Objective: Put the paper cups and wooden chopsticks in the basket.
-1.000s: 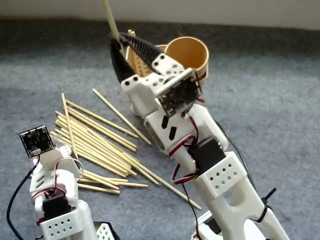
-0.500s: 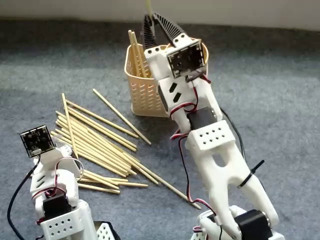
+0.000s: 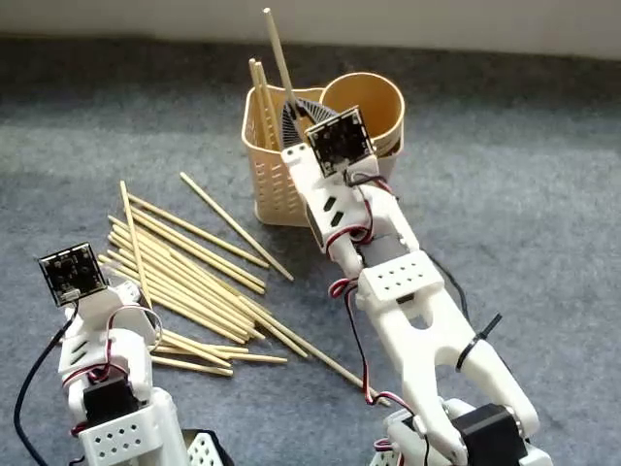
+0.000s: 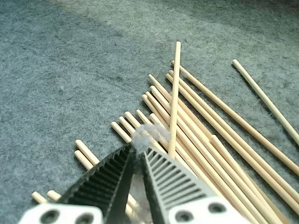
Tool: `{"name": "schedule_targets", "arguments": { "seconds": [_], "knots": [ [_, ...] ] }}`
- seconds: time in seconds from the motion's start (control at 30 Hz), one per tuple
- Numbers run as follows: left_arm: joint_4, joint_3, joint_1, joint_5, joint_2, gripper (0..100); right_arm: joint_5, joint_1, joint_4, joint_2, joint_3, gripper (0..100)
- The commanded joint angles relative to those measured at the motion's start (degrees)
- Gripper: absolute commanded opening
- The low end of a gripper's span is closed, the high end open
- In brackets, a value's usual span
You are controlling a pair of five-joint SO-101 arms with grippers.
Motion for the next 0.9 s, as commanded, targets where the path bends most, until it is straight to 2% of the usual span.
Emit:
{"name": "schedule_targets", "arguments": {
  "seconds": [0.0,0.07,0.23,0.43,0.87],
  "knots": [
    [0.1,1.2,0.9,0.1,-0.3,1,-0.5,0.6,-1.5,-1.0,0.2,9.3],
    [0.2,1.2,1.9,0.1,-0.2,1,-0.5,0.6,-1.2,-1.0,0.3,12.1],
    [0.2,1.2,2.0,0.1,-0.2,1,-0.5,0.5,-1.1,-2.9,1.5,12.0],
    [0.2,1.2,2.0,0.1,-0.2,1,-0.4,-0.9,-0.8,-16.2,9.9,12.0],
    [0.2,1.2,2.0,0.1,-0.2,1,-0.4,-6.8,31.8,-34.6,14.0,12.0]
  ]
}}
